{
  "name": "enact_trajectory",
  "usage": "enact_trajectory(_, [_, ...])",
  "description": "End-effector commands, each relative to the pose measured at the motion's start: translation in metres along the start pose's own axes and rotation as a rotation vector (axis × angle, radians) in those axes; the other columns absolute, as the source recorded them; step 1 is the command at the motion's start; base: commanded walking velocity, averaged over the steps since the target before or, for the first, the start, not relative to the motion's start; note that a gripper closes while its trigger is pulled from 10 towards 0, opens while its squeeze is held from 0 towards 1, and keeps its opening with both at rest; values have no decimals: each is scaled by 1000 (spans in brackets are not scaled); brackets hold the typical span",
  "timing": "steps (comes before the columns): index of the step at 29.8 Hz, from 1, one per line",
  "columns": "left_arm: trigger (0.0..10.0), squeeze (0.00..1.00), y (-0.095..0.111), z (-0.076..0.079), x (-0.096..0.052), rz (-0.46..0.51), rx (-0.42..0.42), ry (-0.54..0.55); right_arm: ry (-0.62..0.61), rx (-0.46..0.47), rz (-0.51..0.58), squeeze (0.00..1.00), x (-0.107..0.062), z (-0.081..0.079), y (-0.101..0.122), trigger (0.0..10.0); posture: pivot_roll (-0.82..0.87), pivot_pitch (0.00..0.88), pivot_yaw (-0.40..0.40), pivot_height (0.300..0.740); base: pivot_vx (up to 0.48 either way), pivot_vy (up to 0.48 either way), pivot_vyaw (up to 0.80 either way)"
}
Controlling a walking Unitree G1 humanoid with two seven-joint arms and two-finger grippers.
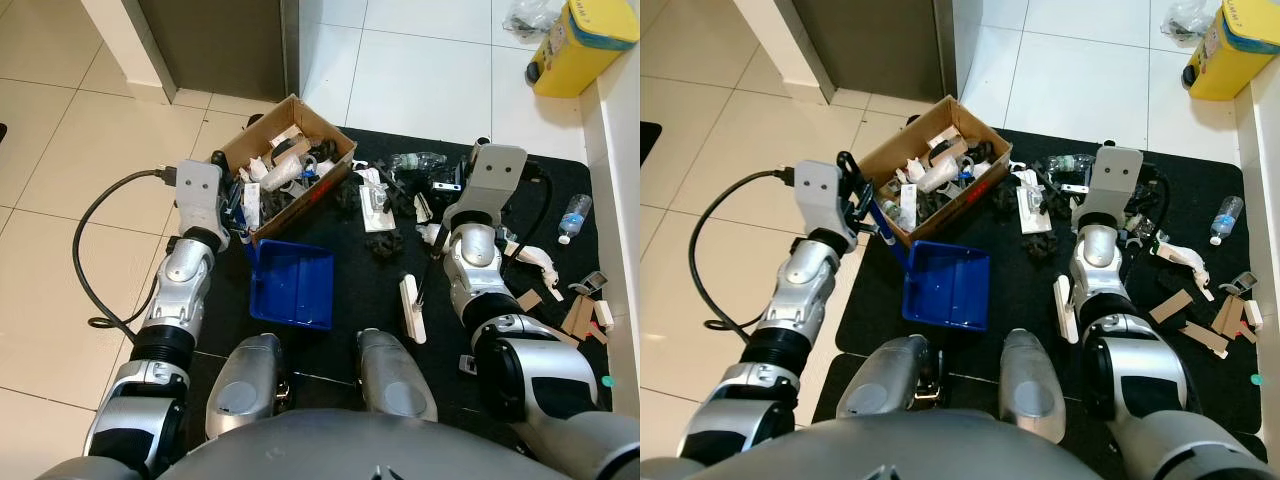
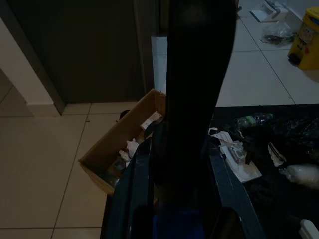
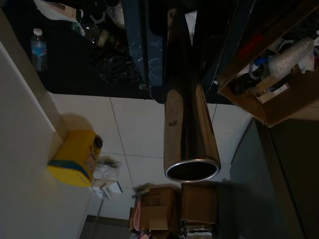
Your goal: Sweep floor
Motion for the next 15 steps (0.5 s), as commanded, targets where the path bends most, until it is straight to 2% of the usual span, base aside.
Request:
enact_trajectory(1, [10000, 0, 10, -2, 3, 35, -14, 13, -12, -3, 8, 0, -1, 6, 1, 10000, 93, 0, 21, 740, 0, 0, 0])
enact_trajectory(2, [10000, 0, 10, -2, 3, 35, -15, 12, -11, 0, 6, 0, -1, 5, 0, 10000, 93, 0, 21, 740, 0, -244, 0])
enact_trajectory(15, [10000, 0, 12, 1, 3, 36, -16, -1, -15, 10, -1, 0, -1, 6, -1, 10000, 91, 0, 21, 740, 0, -447, -759])
Point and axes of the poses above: a point about 5 cm out from each wrist's last joint towards the gripper, its own x axis pointing out of the wrist towards the gripper, its own y axis along the axis of the wrist's last joint, z = x × y, the point moved 6 cm from there along x, pointing out of the wrist towards the gripper, and after that the axes turned 1 degree about x, right-handed, at the moved point
